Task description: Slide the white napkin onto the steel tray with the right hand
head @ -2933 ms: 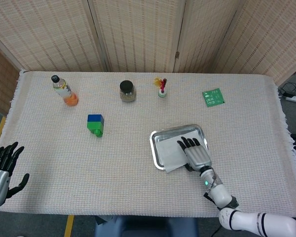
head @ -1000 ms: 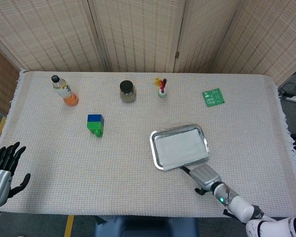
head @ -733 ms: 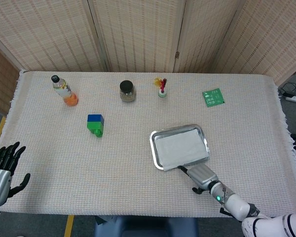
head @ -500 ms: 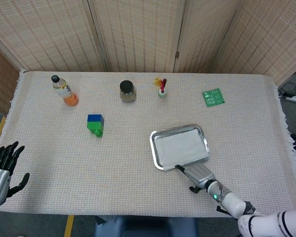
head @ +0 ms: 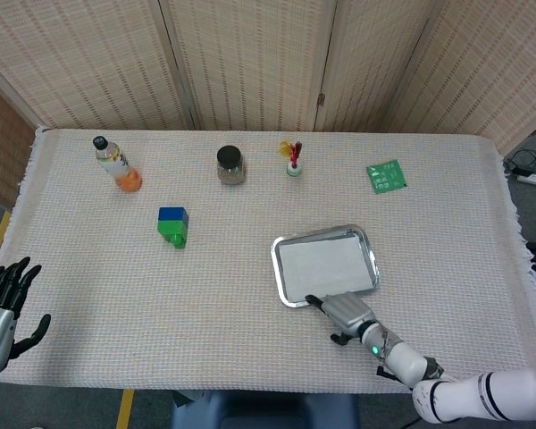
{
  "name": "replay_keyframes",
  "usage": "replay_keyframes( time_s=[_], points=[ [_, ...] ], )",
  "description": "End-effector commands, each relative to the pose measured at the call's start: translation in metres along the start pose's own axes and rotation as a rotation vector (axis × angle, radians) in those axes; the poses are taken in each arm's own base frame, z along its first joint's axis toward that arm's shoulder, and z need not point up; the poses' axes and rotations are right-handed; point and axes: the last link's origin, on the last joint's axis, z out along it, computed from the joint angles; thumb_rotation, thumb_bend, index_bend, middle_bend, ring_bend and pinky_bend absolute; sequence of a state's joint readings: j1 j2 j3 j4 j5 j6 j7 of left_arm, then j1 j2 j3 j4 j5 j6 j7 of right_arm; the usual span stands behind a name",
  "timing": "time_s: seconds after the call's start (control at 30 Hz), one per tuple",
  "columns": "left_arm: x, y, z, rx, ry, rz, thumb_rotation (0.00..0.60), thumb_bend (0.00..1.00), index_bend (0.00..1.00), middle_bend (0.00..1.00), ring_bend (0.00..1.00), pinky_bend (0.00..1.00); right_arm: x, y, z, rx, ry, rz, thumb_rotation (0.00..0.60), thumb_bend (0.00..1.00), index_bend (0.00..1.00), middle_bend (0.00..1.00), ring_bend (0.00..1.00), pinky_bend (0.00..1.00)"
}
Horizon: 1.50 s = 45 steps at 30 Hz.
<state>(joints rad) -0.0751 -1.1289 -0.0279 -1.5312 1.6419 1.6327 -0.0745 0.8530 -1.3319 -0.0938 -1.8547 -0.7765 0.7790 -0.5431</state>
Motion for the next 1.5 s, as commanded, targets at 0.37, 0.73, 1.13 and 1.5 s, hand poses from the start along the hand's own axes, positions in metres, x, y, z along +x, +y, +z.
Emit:
replay_keyframes(
  time_s=[0.37,0.73,1.13,1.5],
  points=[
    [-0.001,0.002,-0.001,-0.006,-0.001,0.006,0.6,0.44,0.0,0.0,0.0,0.0,0.005,0.007,-0.009,-0.021,0.036,-0.001,0.6,0.41,0.0,1.0,1.0,0.97],
    [-0.002,0.002,-0.001,-0.004,-0.005,0.021,0.6,0.44,0.0,0.0,0.0,0.0,0.016,0.027,-0.043,-0.049,0.166,0.093,0.6,0.41,0.0,0.99,0.99,0.94],
    [-0.009,0.005,0.001,-0.004,-0.017,0.054,0.6,0.44,0.0,0.0,0.0,0.0,-0.009,0.07,-0.106,-0.151,0.661,0.087,0.6,0.41,0.0,0.16,0.28,0.24],
    [-0.011,0.01,0.002,-0.019,-0.013,0.061,0.6,0.44,0.0,0.0,0.0,0.0,-0.033,0.099,-0.156,-0.286,0.861,0.051,0.6,0.41,0.0,0.0,0.05,0.0]
  ],
)
